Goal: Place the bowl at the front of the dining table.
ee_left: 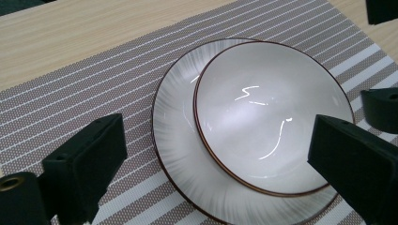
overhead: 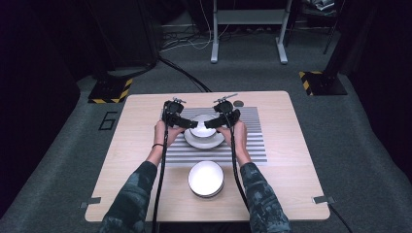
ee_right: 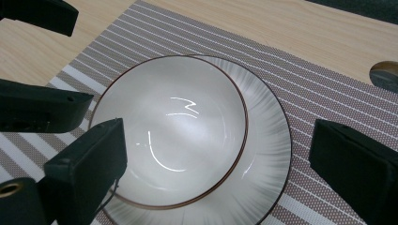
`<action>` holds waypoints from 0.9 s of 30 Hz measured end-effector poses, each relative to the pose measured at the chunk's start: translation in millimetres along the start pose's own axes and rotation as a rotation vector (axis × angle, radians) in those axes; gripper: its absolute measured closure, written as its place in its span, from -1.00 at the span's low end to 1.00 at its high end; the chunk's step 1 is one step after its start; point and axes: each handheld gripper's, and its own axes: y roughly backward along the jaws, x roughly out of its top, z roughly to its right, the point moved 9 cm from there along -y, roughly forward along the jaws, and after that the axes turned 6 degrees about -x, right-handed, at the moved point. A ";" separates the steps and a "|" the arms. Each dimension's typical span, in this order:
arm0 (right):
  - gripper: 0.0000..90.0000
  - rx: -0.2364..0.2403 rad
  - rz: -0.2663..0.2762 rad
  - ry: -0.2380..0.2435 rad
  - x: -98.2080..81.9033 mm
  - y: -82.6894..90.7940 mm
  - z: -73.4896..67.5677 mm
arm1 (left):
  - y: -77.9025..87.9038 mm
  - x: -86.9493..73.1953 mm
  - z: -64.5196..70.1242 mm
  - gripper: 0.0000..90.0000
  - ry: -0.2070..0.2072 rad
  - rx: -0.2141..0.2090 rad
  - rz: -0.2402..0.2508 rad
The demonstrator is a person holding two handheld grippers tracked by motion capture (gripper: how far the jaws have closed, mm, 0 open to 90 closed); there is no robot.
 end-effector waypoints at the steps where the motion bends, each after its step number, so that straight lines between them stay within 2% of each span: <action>1: -0.93 0.002 0.000 0.001 -0.2 2.3 -0.9 | 1.1 -0.9 0.3 -0.94 0.001 -0.007 -0.001; 11: -0.94 0.021 0.021 0.012 -9.2 19.2 1.6 | 12.3 -11.2 2.4 -1.00 -0.018 -0.011 0.001; 18: -0.94 0.033 0.039 0.027 -17.9 33.2 -0.5 | 28.9 -17.1 8.6 -1.00 -0.052 -0.006 0.014; 27: -0.93 0.046 0.069 0.063 -32.8 54.4 -2.3 | 50.8 -35.2 12.3 -1.00 -0.081 -0.015 0.035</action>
